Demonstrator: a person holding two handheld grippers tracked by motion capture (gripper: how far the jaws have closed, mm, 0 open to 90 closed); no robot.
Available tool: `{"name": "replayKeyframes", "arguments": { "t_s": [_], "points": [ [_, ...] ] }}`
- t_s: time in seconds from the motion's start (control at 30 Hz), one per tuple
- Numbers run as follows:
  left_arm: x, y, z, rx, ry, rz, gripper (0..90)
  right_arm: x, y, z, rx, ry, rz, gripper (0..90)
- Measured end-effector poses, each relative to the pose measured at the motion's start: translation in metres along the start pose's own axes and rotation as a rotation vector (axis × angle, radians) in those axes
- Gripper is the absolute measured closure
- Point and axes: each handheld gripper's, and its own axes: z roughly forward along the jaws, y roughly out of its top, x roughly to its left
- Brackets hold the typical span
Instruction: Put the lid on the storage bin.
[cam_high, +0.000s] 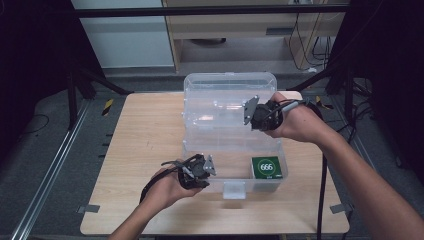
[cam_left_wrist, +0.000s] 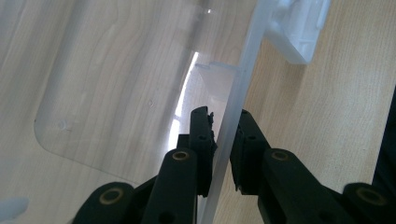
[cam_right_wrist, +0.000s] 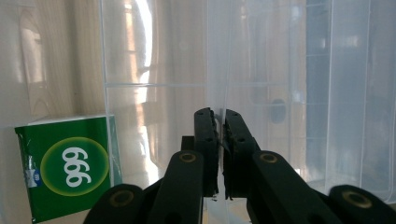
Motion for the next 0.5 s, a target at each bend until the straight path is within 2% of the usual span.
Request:
{"name": "replayKeyframes", "arguments": {
  "t_s": [0.23, 0.27, 0.3, 0.33, 0.37, 0.47, 0.5],
  "points": [
    [-0.001, 0.000, 0.001, -0.007, 0.008, 0.002, 79.2, 0.012, 0.001, -0.006, -0.005, -0.012, -0.017, 86.0],
    [-0.001, -0.001, 0.001, -0.010, 0.012, -0.001, 79.1, 0.017, 0.000, -0.008, -0.012, -0.017, -0.018, 86.0],
    [-0.004, -0.001, 0.001, -0.012, 0.004, -0.035, 79.1, 0.020, -0.001, -0.009, -0.019, -0.018, -0.021, 86.0],
    [-0.004, -0.001, 0.001, -0.010, 0.007, -0.031, 79.0, 0.022, -0.001, -0.009, -0.022, -0.019, -0.019, 86.0],
    [-0.001, -0.001, 0.001, -0.009, 0.016, 0.003, 79.0, 0.025, -0.002, -0.010, -0.024, -0.021, -0.016, 86.0],
    [-0.002, -0.001, 0.001, -0.012, 0.020, 0.007, 78.8, 0.032, -0.004, -0.013, -0.029, -0.022, -0.013, 85.8],
    [-0.005, -0.002, 0.002, -0.014, 0.010, -0.032, 78.8, 0.035, -0.005, -0.013, -0.034, -0.024, -0.011, 85.8]
  ]
}}
